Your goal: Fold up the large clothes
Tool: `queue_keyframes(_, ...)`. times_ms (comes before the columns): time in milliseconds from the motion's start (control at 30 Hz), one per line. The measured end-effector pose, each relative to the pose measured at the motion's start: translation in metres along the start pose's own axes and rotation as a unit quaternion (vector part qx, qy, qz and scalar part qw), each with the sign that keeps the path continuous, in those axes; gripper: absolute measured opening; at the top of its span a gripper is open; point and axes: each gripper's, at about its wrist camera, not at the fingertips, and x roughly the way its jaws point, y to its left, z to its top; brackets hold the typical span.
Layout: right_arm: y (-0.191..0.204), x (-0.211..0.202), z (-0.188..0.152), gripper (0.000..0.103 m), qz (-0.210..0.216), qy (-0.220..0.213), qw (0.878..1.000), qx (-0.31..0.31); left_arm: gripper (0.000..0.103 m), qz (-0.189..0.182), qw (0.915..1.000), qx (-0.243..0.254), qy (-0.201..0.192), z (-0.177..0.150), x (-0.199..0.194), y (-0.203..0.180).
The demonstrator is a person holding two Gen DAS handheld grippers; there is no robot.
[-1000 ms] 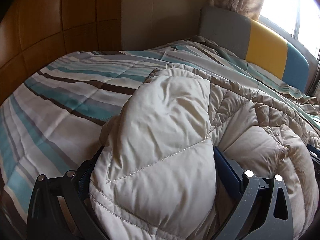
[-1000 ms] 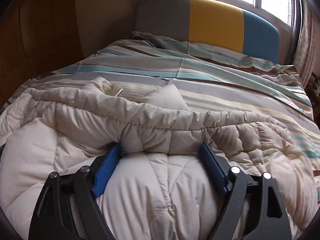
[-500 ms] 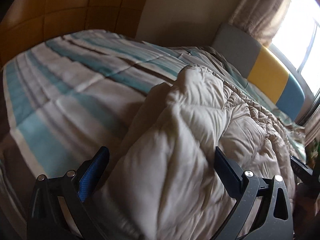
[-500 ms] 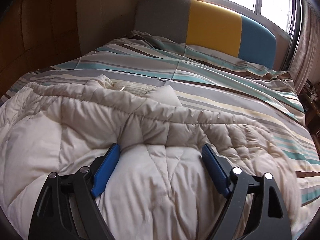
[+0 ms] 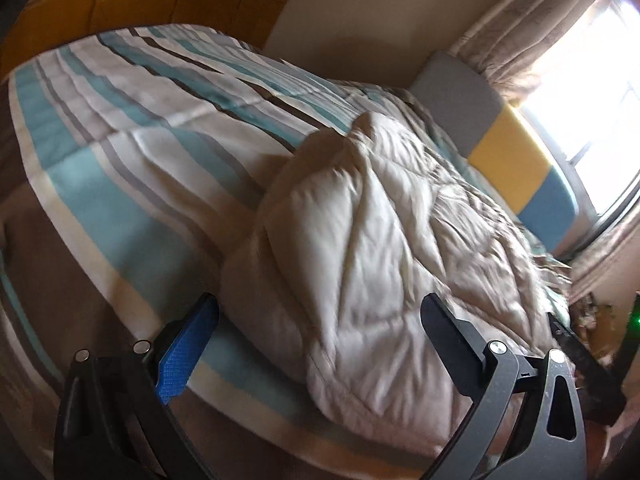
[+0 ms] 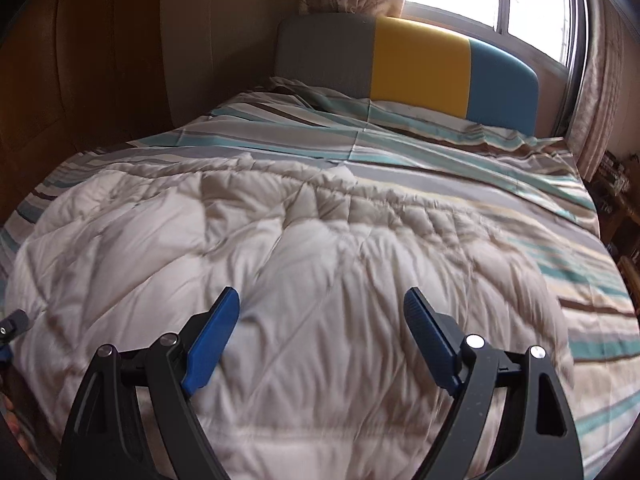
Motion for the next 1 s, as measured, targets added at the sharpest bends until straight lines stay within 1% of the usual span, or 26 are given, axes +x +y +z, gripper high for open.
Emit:
queue_keyframes(133, 0.001, -0.011, -0.014, 0.084, 0.011, 0.005, 1.000, 0.020, 0.100, -0.033, 0.9993, 0.006, 0.014, -0.011, -0.004, -0.005)
queue_keyframes(233, -0.001, -0.024, -0.025, 0.084, 0.025, 0.004, 0.999, 0.039, 0.100, -0.043, 0.9989, 0.007, 0.018, -0.017, -0.006, -0.007)
queue_keyframes(333, -0.002, -0.036, -0.034, 0.084, 0.026, -0.003, 0.999, 0.042, 0.100, -0.050, 0.9985, 0.010, 0.022, -0.023, -0.005, -0.010)
queue_keyframes(367, -0.002, -0.039, -0.038, 0.082, 0.026, -0.004, 0.999, 0.041, 0.099, -0.051, 0.9984, 0.011, 0.022, -0.024, -0.005, -0.010)
queue_keyframes(400, -0.002, -0.041, -0.040, 0.079, 0.027, -0.004, 0.999, 0.040, 0.097, -0.052, 0.9984, 0.011, 0.021, -0.025, -0.004, -0.010)
queue_keyframes(433, -0.002, -0.044, -0.044, 0.073, 0.030, -0.003, 0.999, 0.041, 0.094, -0.050, 0.9984, 0.012, 0.022, -0.026, -0.003, -0.011)
queue_keyframes(467, -0.002, -0.046, -0.048, 0.064, 0.035, -0.003, 0.999, 0.041, 0.089, -0.040, 0.9988, 0.013, 0.024, -0.028, -0.002, -0.012)
queue_keyframes(500, -0.002, -0.049, -0.051, 0.058, 0.042, -0.003, 0.998, 0.042, 0.087, -0.029, 0.9992, 0.014, 0.024, -0.028, -0.001, -0.013)
queue_keyframes(533, -0.001, -0.051, -0.052, 0.048, 0.051, -0.004, 0.998, 0.043, 0.085, -0.025, 0.9994, 0.012, 0.022, -0.027, -0.001, -0.013)
queue_keyframes(567, -0.001, -0.053, -0.053, 0.040, 0.058, -0.006, 0.997, 0.044, 0.085, -0.025, 0.9995, 0.007, 0.021, -0.027, -0.001, -0.012)
queue_keyframes(667, 0.003, -0.060, -0.054, 0.028, 0.070, -0.016, 0.996, 0.045, 0.084, -0.039, 0.9984, -0.035, 0.024, -0.026, -0.002, -0.010)
queue_keyframes(700, 0.005, -0.060, -0.053, 0.027, 0.074, -0.018, 0.996, 0.045, 0.084, -0.047, 0.9973, -0.049, 0.027, -0.027, -0.001, -0.009)
queue_keyframes(733, 0.007, -0.060, -0.054, 0.024, 0.076, -0.017, 0.996, 0.044, 0.084, -0.064, 0.9953, -0.066, 0.032, -0.029, 0.001, -0.010)
queue_keyframes(800, 0.013, -0.056, -0.056, 0.023, 0.080, -0.008, 0.996, 0.035, 0.084, -0.076, 0.9937, -0.076, 0.033, -0.033, 0.002, -0.013)
queue_keyframes(900, 0.023, -0.044, -0.064, 0.022, 0.062, 0.012, 0.998, 0.008, 0.084, -0.075, 0.9944, -0.071, 0.020, -0.032, 0.007, -0.014)
queue_keyframes(933, 0.026, -0.032, -0.068, 0.022, 0.055, 0.032, 0.998, -0.004, 0.084, -0.076, 0.9943, -0.074, 0.011, -0.031, 0.010, -0.012)
queue_keyframes(1000, 0.028, -0.016, -0.073, 0.022, 0.055, 0.049, 0.997, -0.016, 0.084, -0.073, 0.9944, -0.076, -0.005, -0.028, 0.012, -0.012)
